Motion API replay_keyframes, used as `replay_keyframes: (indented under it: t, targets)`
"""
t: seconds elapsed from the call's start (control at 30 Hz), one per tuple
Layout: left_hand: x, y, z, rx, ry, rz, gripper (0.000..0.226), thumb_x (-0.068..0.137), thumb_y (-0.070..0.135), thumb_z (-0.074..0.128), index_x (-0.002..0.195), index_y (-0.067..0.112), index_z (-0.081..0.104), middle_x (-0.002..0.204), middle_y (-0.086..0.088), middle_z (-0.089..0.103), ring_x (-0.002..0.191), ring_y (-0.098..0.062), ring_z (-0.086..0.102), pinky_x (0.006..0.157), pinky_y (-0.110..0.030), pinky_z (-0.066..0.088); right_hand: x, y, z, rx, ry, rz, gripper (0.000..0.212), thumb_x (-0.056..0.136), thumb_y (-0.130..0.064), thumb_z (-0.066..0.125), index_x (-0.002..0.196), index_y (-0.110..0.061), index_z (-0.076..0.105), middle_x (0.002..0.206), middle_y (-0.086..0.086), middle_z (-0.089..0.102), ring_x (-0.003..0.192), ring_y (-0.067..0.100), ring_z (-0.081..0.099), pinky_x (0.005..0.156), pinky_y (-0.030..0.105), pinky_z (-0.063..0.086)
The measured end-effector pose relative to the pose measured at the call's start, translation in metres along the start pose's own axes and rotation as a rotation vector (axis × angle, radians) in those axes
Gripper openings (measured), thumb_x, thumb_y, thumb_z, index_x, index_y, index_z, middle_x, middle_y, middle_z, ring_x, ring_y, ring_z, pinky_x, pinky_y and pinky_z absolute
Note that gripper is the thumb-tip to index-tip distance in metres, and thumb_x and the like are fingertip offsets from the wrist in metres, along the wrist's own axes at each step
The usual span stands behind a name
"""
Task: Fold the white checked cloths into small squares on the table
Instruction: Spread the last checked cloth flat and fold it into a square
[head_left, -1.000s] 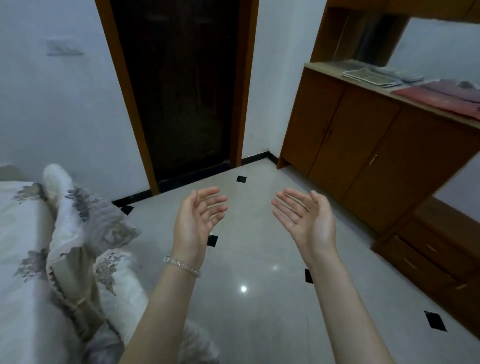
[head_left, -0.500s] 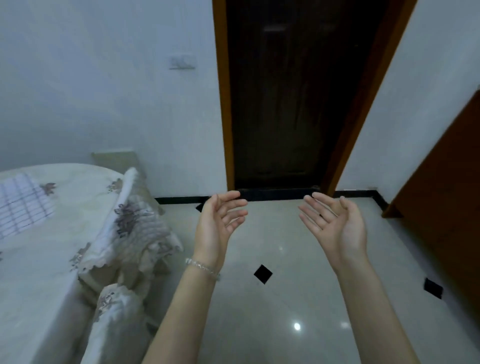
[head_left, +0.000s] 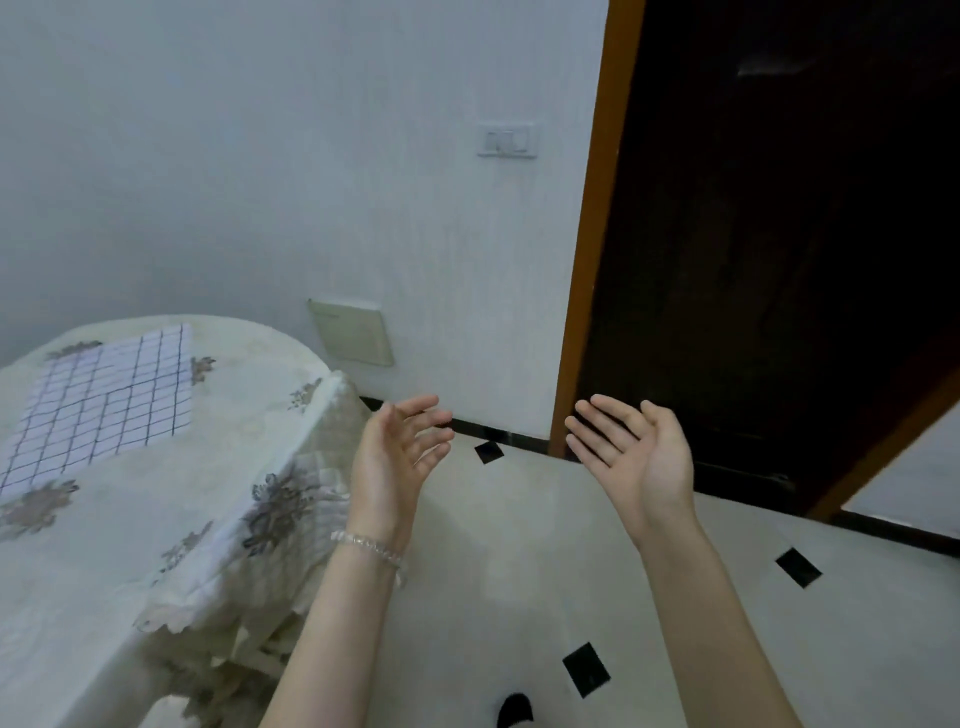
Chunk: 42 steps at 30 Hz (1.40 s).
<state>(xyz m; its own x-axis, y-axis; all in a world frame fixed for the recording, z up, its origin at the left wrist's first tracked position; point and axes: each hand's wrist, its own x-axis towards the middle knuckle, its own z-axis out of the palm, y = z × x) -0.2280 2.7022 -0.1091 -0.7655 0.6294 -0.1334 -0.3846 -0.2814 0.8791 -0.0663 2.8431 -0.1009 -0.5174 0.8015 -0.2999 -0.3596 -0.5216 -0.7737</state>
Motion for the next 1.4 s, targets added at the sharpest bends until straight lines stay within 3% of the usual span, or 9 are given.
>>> replay_keyframes:
  t: [0.23, 0.4, 0.63, 0.87, 1.13, 1.4]
  targets:
    - [0.148, 0.042, 0.047, -0.066, 0.008, 0.080, 0.044, 0.100, 0.034, 0.028, 0.098, 0.008, 0.063, 0.085, -0.006, 0.069, 0.074, -0.017, 0.063, 0.073, -0.028, 0.049, 0.138, -0.053, 0.072, -0.068, -0.075, -0.061, 0.042, 0.103, -0.032, 0.033, 0.108, -0.005, 0.065, 0.107, 0.013, 0.071, 0.102, 0.028, 0.068, 0.095, 0.043, 0.051]
    - [0.228, 0.040, 0.055, -0.057, 0.055, 0.097, 0.044, 0.100, 0.034, 0.028, 0.099, 0.007, 0.064, 0.086, -0.007, 0.068, 0.075, -0.018, 0.063, 0.075, -0.030, 0.048, 0.228, -0.058, 0.102, -0.097, -0.098, 0.007, 0.042, 0.103, -0.031, 0.033, 0.108, -0.004, 0.065, 0.104, 0.013, 0.073, 0.098, 0.028, 0.069, 0.093, 0.043, 0.052]
    - [0.342, 0.032, 0.061, -0.086, 0.262, 0.130, 0.043, 0.100, 0.032, 0.029, 0.096, 0.008, 0.064, 0.083, -0.006, 0.068, 0.074, -0.019, 0.061, 0.074, -0.031, 0.048, 0.379, -0.059, 0.147, -0.105, -0.217, 0.131, 0.042, 0.100, -0.031, 0.038, 0.108, -0.001, 0.066, 0.105, 0.015, 0.072, 0.099, 0.029, 0.069, 0.093, 0.042, 0.052]
    - [0.434, 0.065, 0.077, -0.159, 0.520, 0.263, 0.042, 0.100, 0.031, 0.029, 0.094, 0.007, 0.062, 0.078, -0.006, 0.066, 0.065, -0.017, 0.060, 0.066, -0.026, 0.050, 0.513, -0.068, 0.244, -0.152, -0.470, 0.316, 0.038, 0.096, -0.028, 0.040, 0.103, -0.001, 0.066, 0.098, 0.015, 0.072, 0.095, 0.030, 0.069, 0.089, 0.040, 0.053]
    - [0.467, 0.087, 0.033, -0.204, 0.877, 0.362, 0.043, 0.100, 0.028, 0.025, 0.093, 0.005, 0.061, 0.078, -0.009, 0.063, 0.070, -0.020, 0.056, 0.072, -0.031, 0.045, 0.573, 0.003, 0.345, -0.222, -0.701, 0.602, 0.035, 0.096, -0.025, 0.037, 0.100, 0.000, 0.063, 0.092, 0.015, 0.069, 0.086, 0.029, 0.066, 0.095, 0.043, 0.048]
    - [0.489, 0.118, -0.073, -0.249, 1.063, 0.519, 0.042, 0.098, 0.029, 0.030, 0.095, 0.005, 0.064, 0.082, -0.007, 0.066, 0.072, -0.020, 0.059, 0.072, -0.031, 0.047, 0.586, 0.108, 0.461, -0.306, -0.889, 0.728, 0.038, 0.099, -0.026, 0.035, 0.097, -0.001, 0.063, 0.091, 0.015, 0.068, 0.088, 0.031, 0.065, 0.087, 0.041, 0.052]
